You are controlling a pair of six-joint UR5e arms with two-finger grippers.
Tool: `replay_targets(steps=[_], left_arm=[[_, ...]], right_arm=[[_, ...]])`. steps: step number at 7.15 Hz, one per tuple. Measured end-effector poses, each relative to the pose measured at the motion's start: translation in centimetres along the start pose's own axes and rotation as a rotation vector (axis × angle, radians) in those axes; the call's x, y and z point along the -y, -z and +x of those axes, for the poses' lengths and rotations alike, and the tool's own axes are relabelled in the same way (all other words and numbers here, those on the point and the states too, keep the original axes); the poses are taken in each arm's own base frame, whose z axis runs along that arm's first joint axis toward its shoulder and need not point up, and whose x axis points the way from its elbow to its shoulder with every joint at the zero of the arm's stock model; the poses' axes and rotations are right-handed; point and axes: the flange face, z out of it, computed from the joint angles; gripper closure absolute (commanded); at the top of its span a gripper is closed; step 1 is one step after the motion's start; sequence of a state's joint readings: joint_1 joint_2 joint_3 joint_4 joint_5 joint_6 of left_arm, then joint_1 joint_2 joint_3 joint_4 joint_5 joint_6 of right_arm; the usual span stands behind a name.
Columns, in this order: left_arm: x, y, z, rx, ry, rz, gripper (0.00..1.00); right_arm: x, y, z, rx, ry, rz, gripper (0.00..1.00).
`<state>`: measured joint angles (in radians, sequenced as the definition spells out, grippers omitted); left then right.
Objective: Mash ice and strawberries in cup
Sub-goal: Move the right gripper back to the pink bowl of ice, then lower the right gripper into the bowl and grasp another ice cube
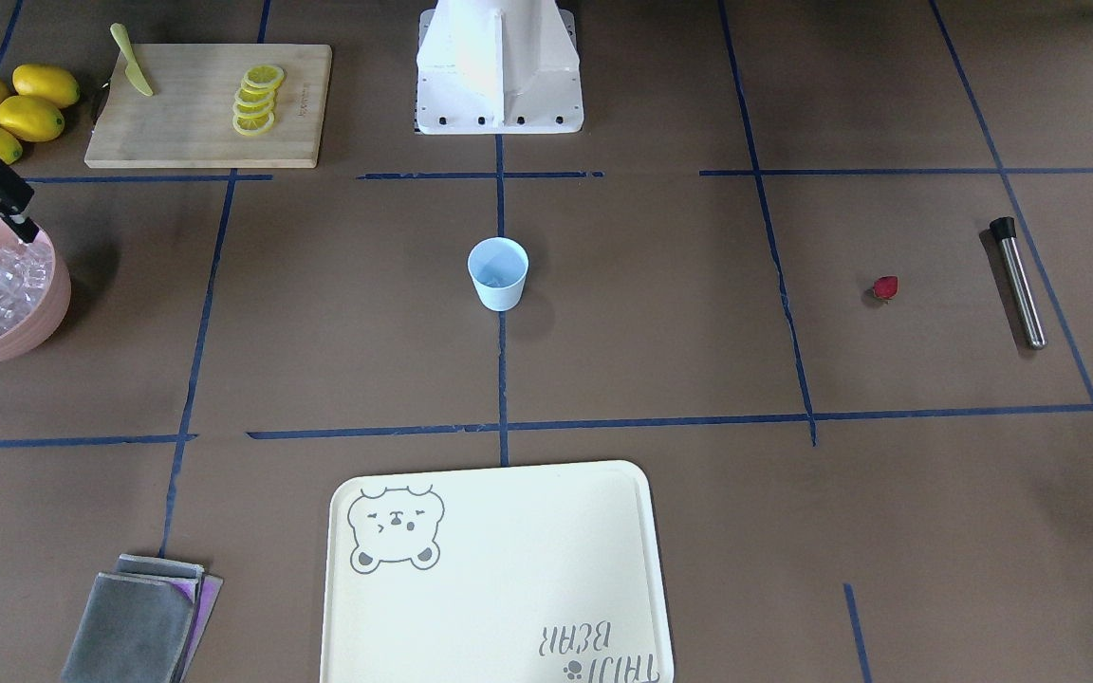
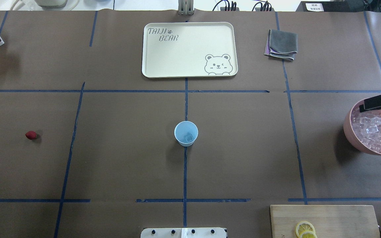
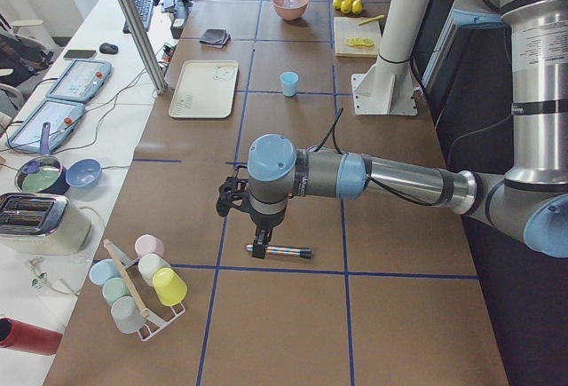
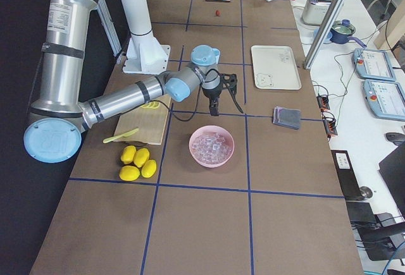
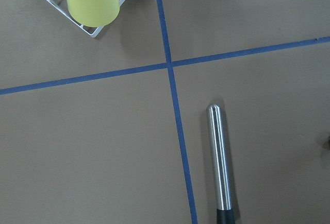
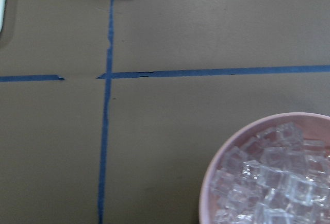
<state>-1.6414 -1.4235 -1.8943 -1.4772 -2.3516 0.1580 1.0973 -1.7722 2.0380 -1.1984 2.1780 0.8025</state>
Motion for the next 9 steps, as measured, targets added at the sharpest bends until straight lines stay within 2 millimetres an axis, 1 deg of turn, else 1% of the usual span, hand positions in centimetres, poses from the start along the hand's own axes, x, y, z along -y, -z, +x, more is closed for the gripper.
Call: replay_targets(steps=[1,2,3,4,6,7,8,9], left_arm=[[0.0,0.1,0.1,0.0,-0.002,0.002,0.0],[0.0,0.1,0.1,0.0,-0.003,0.003,0.0],[0.0,0.2,0.1,0.001,-0.003,0.003,0.0],[0.0,0.2,0.2,0.001,-0.004,0.004,0.0],[0.0,0.2,0.2,0.001,-0.004,0.004,0.0],[0.0,0.2,0.2,0.001,-0.003,0.003,0.0],[0.0,0.2,0.2,0.001,-0.004,0.004,0.0],[0.1,0.3,0.3,0.001,-0.006,0.006,0.0]], right_arm=[[0.1,-1.5,2.2,-0.029,-0.022,-0.02,0.01],[0.1,-2.8,3.7,-0.053,-0.042,-0.039,0.01],[0.1,-3.9,4.6,-0.068,-0.055,-0.056,0.01],[0.0,-5.1,5.1,-0.079,-0.064,-0.076,0.01],[-0.6,-7.2,5.1,-0.094,-0.061,-0.118,0.04],[-0.9,-7.8,4.8,-0.095,-0.053,-0.133,0.11],[-1.2,-8.2,4.5,-0.096,-0.047,-0.141,0.22],[-1.3,-8.4,4.4,-0.097,-0.043,-0.146,0.29]])
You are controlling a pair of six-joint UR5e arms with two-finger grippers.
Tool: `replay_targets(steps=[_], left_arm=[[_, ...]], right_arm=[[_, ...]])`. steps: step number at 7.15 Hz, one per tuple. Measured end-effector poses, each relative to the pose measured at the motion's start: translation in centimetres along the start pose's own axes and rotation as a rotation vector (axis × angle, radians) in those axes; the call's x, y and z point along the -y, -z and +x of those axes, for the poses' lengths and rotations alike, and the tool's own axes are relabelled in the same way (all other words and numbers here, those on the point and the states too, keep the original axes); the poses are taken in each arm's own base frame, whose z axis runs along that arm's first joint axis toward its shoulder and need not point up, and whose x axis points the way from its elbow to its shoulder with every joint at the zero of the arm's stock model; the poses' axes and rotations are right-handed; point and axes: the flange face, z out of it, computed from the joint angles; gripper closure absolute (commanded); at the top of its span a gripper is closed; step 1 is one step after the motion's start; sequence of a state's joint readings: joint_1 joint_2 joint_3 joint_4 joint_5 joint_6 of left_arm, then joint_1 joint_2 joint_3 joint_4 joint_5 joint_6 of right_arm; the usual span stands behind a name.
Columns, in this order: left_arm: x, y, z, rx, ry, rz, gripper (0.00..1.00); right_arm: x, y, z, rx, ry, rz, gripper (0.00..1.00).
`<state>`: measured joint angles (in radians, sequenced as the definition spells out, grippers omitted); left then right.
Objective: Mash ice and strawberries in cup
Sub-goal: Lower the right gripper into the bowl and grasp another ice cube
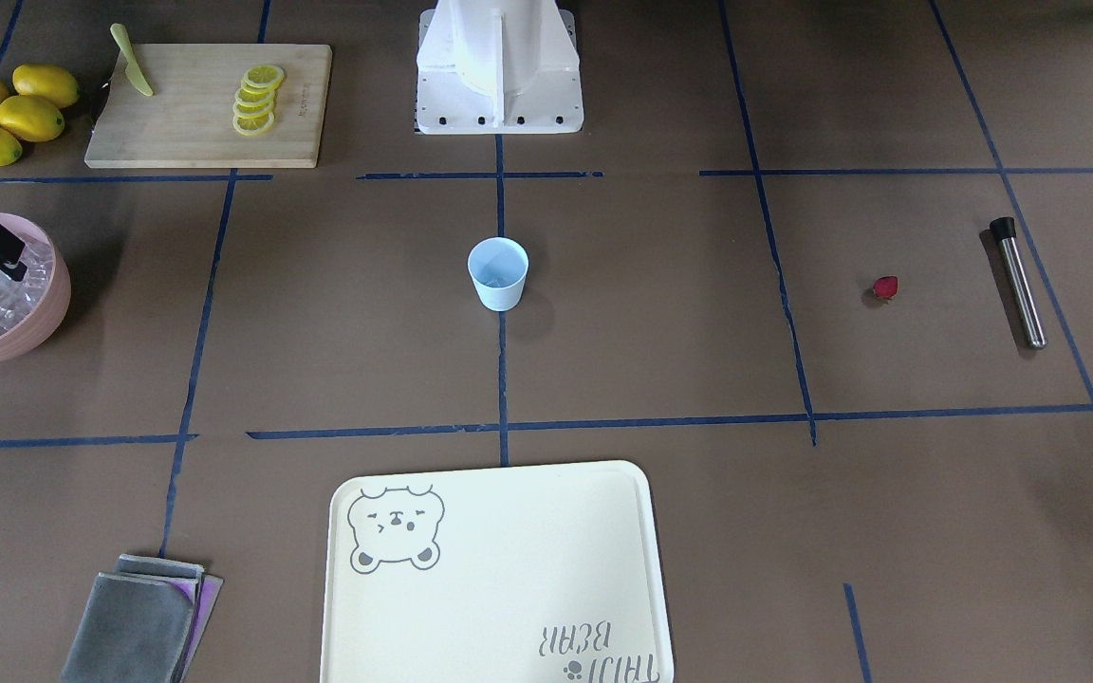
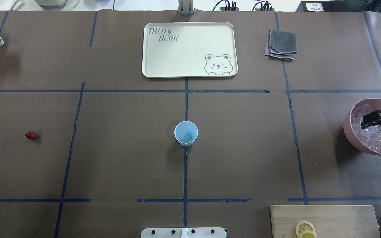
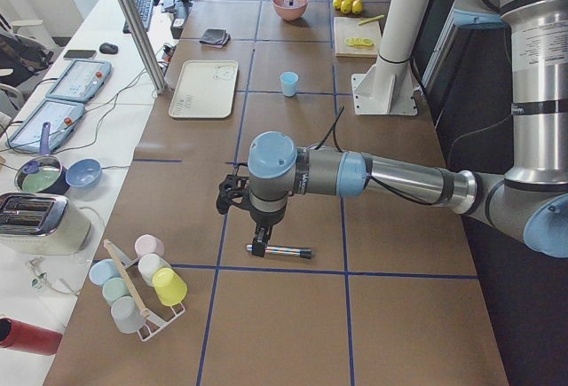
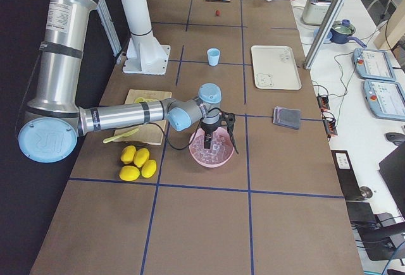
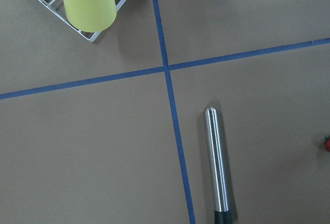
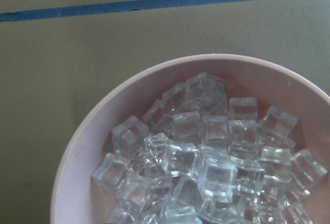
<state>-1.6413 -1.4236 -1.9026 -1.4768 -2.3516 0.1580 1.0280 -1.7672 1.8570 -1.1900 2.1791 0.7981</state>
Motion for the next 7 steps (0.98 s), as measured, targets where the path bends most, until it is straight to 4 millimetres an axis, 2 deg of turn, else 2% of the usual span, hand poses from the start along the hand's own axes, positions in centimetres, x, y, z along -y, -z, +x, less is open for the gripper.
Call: replay_targets(steps=[1,4,7], left_arm=[[0.03,0.12,0.11,0.0,-0.002,0.002,0.0],[0.06,0.24,0.23,0.001,-0.005,0.005,0.0],[0.06,0.27,0.26,0.001,-0.005,0.005,0.0]], right_arm=[[-0.04,-0.16,0.02,-0.001,0.0,-0.003,0.35],[0.29,-0.55,-0.17,-0.003,0.002,-0.006,0.42],[0.76,-0.79,-0.43,-0.001,0.004,-0.006,0.42]])
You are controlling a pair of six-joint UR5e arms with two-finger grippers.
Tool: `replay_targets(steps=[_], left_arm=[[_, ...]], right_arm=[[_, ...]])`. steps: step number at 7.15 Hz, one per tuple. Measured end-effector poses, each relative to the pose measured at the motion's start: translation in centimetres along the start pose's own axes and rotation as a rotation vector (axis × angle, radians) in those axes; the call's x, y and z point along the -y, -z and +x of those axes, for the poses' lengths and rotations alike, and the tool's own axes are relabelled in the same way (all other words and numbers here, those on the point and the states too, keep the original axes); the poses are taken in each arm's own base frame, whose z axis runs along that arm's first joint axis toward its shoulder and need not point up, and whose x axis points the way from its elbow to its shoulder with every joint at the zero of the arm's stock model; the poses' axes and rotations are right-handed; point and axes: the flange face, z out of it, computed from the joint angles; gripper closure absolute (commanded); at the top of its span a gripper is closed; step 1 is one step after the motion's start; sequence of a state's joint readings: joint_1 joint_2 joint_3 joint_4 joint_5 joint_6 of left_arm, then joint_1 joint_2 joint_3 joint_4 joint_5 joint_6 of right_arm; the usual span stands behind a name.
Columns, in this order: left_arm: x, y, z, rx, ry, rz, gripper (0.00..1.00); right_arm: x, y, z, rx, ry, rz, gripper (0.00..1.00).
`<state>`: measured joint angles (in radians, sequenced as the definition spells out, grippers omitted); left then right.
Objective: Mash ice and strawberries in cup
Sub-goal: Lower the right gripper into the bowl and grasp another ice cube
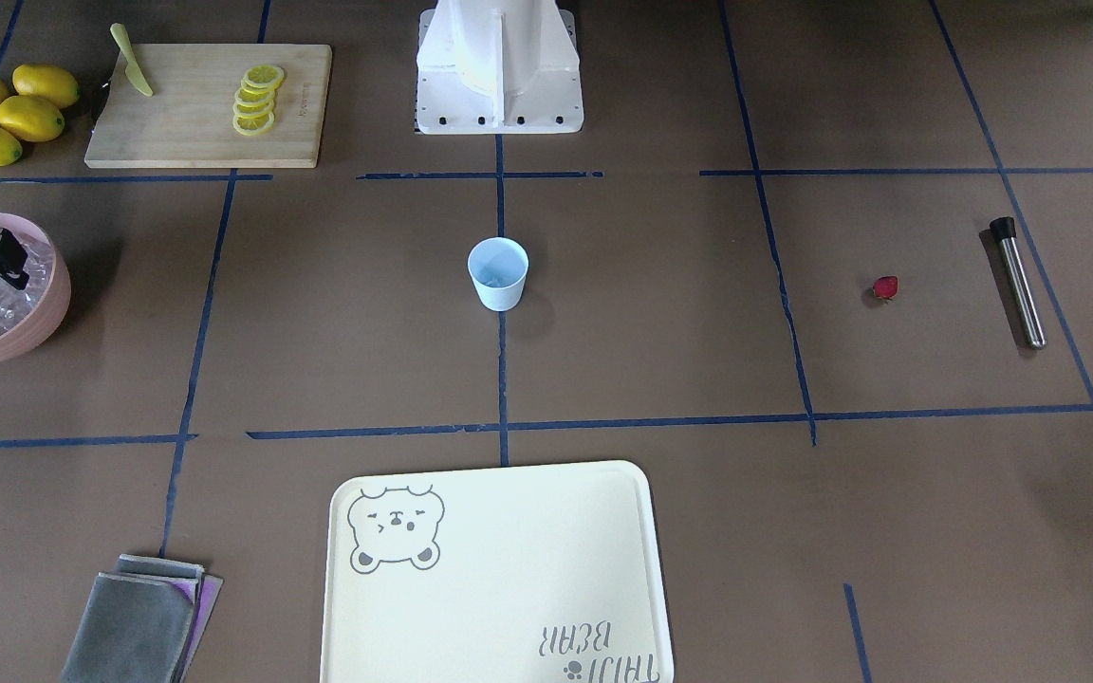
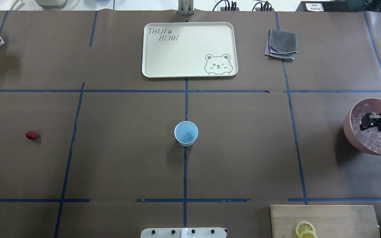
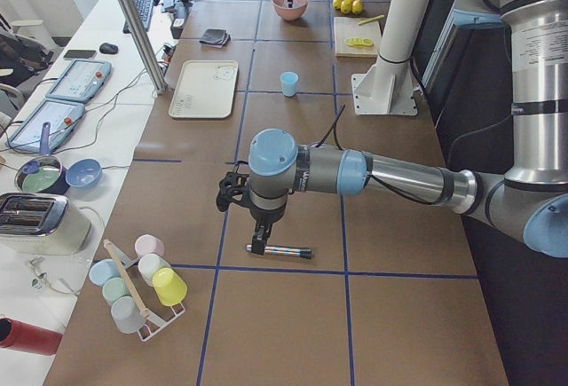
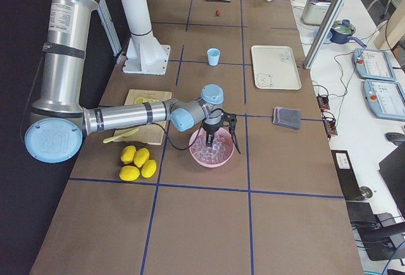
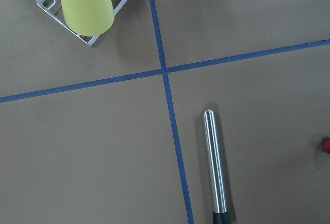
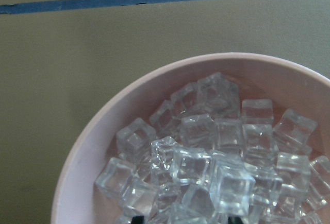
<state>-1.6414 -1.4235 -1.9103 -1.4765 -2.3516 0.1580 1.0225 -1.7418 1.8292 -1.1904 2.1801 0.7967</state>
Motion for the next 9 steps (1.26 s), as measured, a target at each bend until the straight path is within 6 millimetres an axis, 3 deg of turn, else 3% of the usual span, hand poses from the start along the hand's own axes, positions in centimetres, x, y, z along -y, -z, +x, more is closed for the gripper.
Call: replay_targets(steps=[2,4,5,7,9], left_arm=[[0.0,0.0,0.0,0.0,0.0,0.0,0.0],[0.0,0.2,0.2,0.0,-0.002,0.002,0.0],[0.0,0.2,0.2,0.0,-0.002,0.002,0.0],[0.0,0.3,0.2,0.0,-0.001,0.002,0.0],[0.0,0.3,0.3,0.0,-0.001,0.002,0.0]], right_arm=[[0.0,0.1,0.0,0.002,0.0,-0.001,0.42],[-0.1,0.1,0.2,0.001,-0.004,-0.003,0.95],[-0.2,0.1,0.3,-0.001,-0.005,-0.002,1.0],[-0.3,0.4,0.3,-0.003,-0.004,0.004,1.0],[-1.4,2.9,-0.4,0.016,0.004,0.024,1.0]])
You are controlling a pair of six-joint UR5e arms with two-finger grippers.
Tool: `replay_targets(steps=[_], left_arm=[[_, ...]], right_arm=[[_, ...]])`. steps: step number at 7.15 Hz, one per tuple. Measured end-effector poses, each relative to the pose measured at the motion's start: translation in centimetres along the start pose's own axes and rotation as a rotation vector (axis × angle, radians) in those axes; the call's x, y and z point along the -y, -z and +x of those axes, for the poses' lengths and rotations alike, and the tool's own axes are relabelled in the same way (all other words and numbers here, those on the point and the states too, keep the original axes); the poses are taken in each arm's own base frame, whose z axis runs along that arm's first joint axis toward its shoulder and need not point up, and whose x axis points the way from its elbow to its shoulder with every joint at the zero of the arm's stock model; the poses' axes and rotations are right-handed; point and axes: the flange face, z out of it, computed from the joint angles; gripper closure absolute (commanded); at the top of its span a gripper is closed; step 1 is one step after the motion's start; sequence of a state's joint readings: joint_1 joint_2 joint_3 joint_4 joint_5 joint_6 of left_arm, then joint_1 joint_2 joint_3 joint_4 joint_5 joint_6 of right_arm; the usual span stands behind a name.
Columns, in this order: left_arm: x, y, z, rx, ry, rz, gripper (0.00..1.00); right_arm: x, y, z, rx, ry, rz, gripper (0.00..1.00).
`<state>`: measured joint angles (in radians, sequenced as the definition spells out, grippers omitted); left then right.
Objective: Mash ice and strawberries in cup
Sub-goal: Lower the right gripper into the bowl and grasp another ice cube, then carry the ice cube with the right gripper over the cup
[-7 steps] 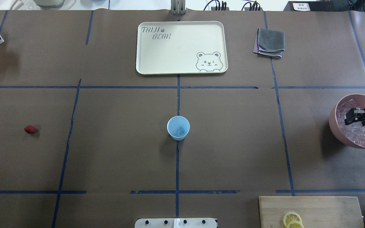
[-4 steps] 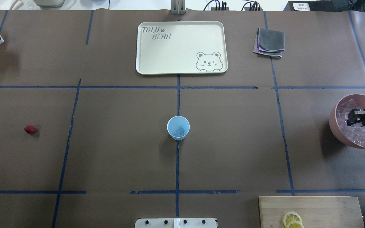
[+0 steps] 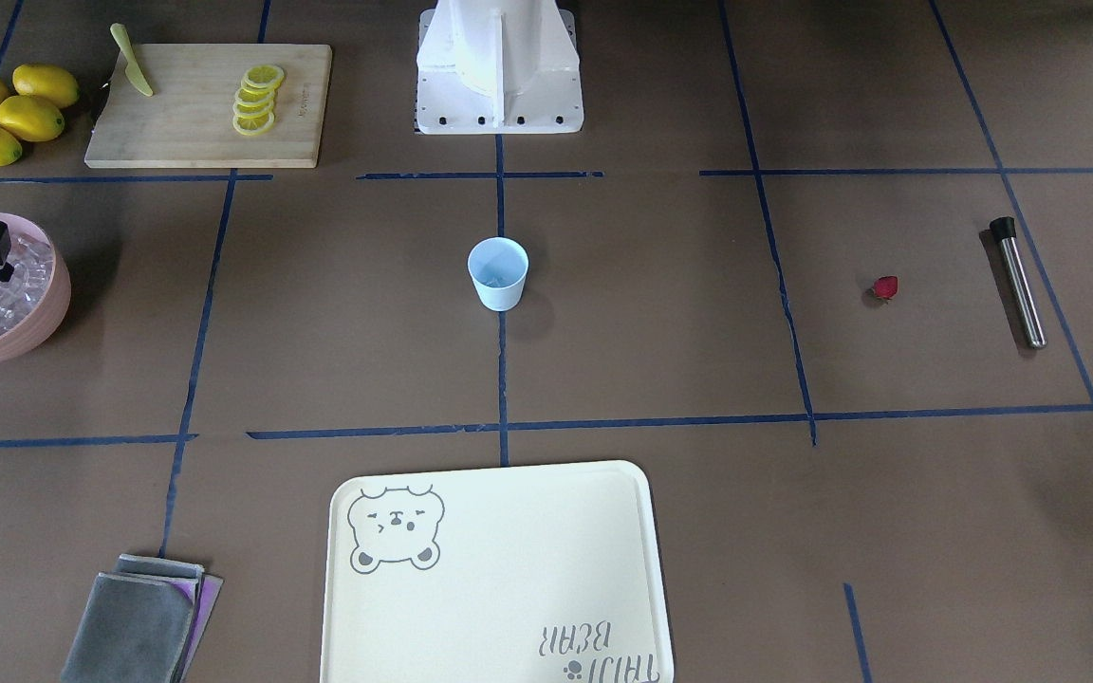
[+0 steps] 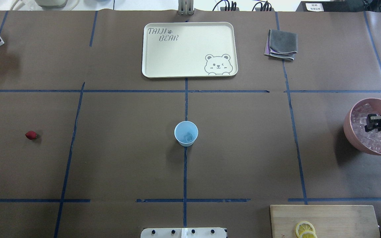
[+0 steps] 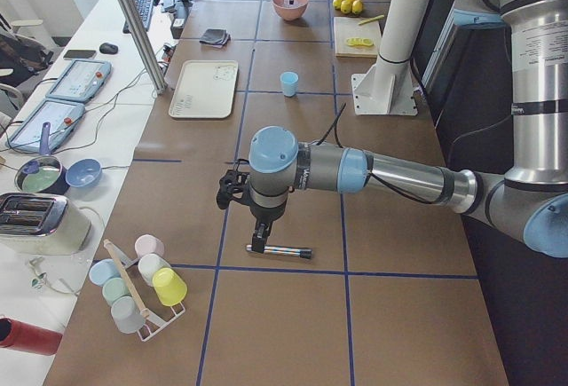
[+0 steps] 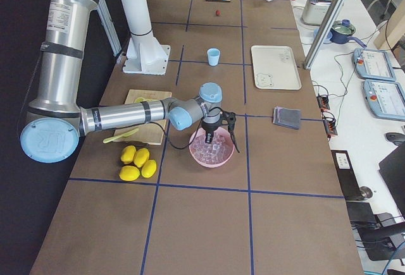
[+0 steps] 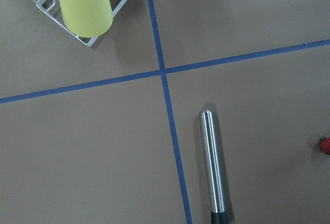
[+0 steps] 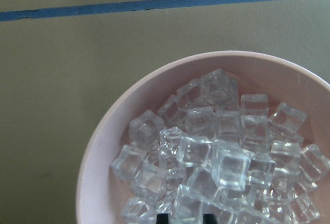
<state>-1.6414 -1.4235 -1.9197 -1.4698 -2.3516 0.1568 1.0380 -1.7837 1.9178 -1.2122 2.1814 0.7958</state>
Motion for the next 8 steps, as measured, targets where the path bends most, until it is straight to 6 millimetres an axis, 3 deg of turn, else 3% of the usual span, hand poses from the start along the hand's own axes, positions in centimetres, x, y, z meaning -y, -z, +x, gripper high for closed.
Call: replay_targets(steps=[2,4,5,6,8], left_arm=[[0.0,0.0,0.0,0.0,-0.001,0.0,0.0],[0.0,-0.1,-0.1,0.0,0.0,-0.001,0.0],[0.0,-0.1,-0.1,0.0,0.001,-0.002,0.0],[-0.1,-0.2,-0.2,-0.001,0.003,-0.004,0.0],[-0.1,-0.4,-0.4,-0.001,0.007,-0.009,0.0]], right_arm=[[-1.5,4.8,-2.3,-0.003,-0.014,0.001,1.0],[-0.5,8.7,-7.3,0.011,0.0,0.016,1.0],[1.2,10.0,-11.9,0.025,0.028,0.018,1.0],[3.2,11.5,-17.8,0.031,0.056,0.007,1.0],[4.6,13.4,-29.7,0.029,0.08,-0.022,1.0]])
